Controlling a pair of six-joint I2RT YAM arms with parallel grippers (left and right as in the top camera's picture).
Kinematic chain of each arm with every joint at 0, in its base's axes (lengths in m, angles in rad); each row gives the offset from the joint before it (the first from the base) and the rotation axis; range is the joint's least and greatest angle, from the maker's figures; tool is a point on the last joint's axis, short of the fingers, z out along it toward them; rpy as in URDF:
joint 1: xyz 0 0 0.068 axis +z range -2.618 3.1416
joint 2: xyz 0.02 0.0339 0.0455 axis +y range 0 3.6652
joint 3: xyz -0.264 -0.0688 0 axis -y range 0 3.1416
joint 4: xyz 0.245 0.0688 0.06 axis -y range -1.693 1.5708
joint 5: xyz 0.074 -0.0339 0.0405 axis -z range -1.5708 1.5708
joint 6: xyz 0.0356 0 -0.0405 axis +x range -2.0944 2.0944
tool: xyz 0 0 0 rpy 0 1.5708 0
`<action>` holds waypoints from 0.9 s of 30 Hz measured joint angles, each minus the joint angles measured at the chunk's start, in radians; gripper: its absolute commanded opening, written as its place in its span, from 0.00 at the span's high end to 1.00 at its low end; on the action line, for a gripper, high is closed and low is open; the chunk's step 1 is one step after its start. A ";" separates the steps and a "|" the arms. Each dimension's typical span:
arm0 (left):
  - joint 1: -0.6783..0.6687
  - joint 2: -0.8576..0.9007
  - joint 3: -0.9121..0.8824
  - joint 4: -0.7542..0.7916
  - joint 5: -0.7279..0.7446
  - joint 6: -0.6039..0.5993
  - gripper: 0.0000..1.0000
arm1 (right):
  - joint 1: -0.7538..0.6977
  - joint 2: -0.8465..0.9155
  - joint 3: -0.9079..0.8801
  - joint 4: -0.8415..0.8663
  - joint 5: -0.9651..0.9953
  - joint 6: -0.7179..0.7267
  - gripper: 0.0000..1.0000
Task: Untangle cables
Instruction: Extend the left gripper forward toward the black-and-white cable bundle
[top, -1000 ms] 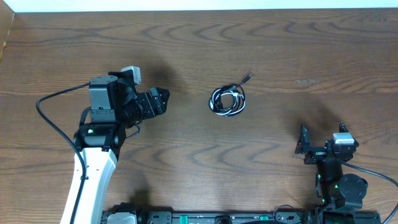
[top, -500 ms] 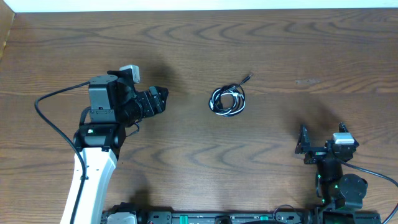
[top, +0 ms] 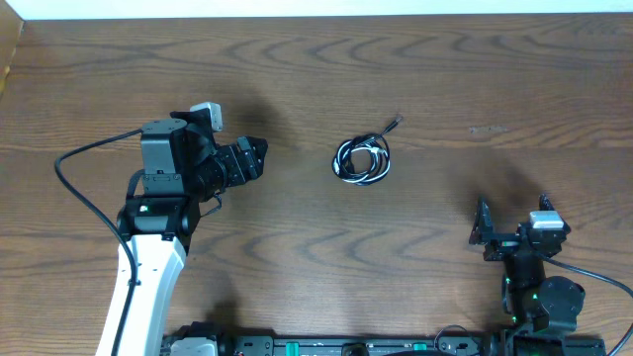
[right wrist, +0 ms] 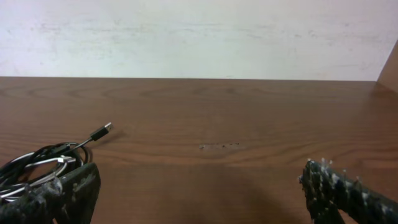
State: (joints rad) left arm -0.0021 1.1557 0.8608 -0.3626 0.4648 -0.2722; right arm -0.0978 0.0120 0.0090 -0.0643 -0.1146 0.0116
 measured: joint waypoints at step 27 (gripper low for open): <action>-0.028 0.049 0.000 0.010 0.000 0.007 0.25 | 0.000 0.000 0.000 0.000 0.000 0.000 0.01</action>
State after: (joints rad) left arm -0.0303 1.2049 0.8608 -0.3531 0.4644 -0.2649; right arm -0.0978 0.0120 0.0090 -0.0643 -0.1146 0.0116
